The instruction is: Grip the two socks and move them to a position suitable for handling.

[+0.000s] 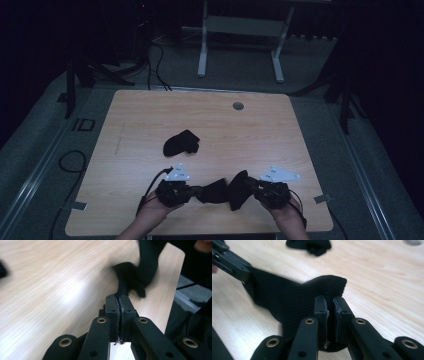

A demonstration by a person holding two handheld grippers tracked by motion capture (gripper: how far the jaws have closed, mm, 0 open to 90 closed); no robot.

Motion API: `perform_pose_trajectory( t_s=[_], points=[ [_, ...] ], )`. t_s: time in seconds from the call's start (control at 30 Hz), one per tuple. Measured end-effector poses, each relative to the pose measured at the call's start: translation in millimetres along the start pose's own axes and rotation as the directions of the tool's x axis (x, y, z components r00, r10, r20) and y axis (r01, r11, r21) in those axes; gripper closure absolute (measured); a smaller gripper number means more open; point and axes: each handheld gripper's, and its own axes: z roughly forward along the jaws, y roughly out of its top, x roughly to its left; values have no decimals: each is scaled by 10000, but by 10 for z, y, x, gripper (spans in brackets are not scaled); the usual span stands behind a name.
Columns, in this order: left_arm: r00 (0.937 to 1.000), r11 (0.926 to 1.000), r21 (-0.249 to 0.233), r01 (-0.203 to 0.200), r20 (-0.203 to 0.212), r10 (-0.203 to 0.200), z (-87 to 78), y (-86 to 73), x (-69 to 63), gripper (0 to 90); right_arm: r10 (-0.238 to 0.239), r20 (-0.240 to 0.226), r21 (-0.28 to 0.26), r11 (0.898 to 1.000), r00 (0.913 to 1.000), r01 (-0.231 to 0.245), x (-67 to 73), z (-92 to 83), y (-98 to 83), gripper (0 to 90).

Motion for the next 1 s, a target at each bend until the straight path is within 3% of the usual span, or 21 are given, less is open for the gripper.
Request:
perform_pose_trajectory(
  t_s=[0.07,0.13,0.17,0.3,0.4,0.47,0.53,0.6,0.8,0.87,0.93,0.97,1.0],
  points=[
    [9998,9999,142,3,-183,0,-175,-27,35,878,239,111,-242,9994,9997,-237,-38,-126,-10,825],
    [9998,9998,200,58,-204,-54,-227,-36,49,877,296,225,-277,9992,9993,-289,-59,-190,-25,825],
    [9995,9992,387,57,-303,-46,-333,-54,79,876,633,228,-310,9976,9977,-626,-101,-285,-74,824],
    [9986,9970,753,173,-505,-135,-412,-85,157,875,831,146,-193,9964,9964,-828,-129,-302,-152,824],
    [9987,9926,1140,429,-319,-395,-272,-136,250,874,978,33,185,9950,9952,-979,-145,-177,-249,823],
    [9975,9875,1418,689,-240,-661,-132,-187,328,873,1207,120,651,9905,9926,-1213,-196,14,-360,823],
    [9976,9842,1643,662,-290,-623,-58,-211,360,873,1207,120,651,9905,9926,-1213,-196,14,-360,823],
    [9972,9795,1916,616,-529,-524,127,-262,409,871,1420,256,1123,9832,9895,-1440,-281,202,-485,817],
    [9972,9804,1904,500,-636,-385,289,-276,452,856,1139,494,1500,9814,9923,-1201,-317,282,-592,784],
    [9973,9832,1790,368,-695,-247,312,-277,455,792,1044,636,1690,9790,9925,-1138,-327,294,-638,727],
    [9972,9825,1831,340,-724,-210,321,-277,459,771,1044,636,1690,9790,9925,-1138,-327,294,-638,727],
    [9970,9844,1745,238,-773,-104,328,-285,458,771,1039,660,1721,9785,9924,-1138,-330,292,-646,675],
    [9966,9847,1719,274,-807,-137,328,-286,452,711,884,863,1698,9802,9923,-1021,-336,274,-654,554]
  ],
)
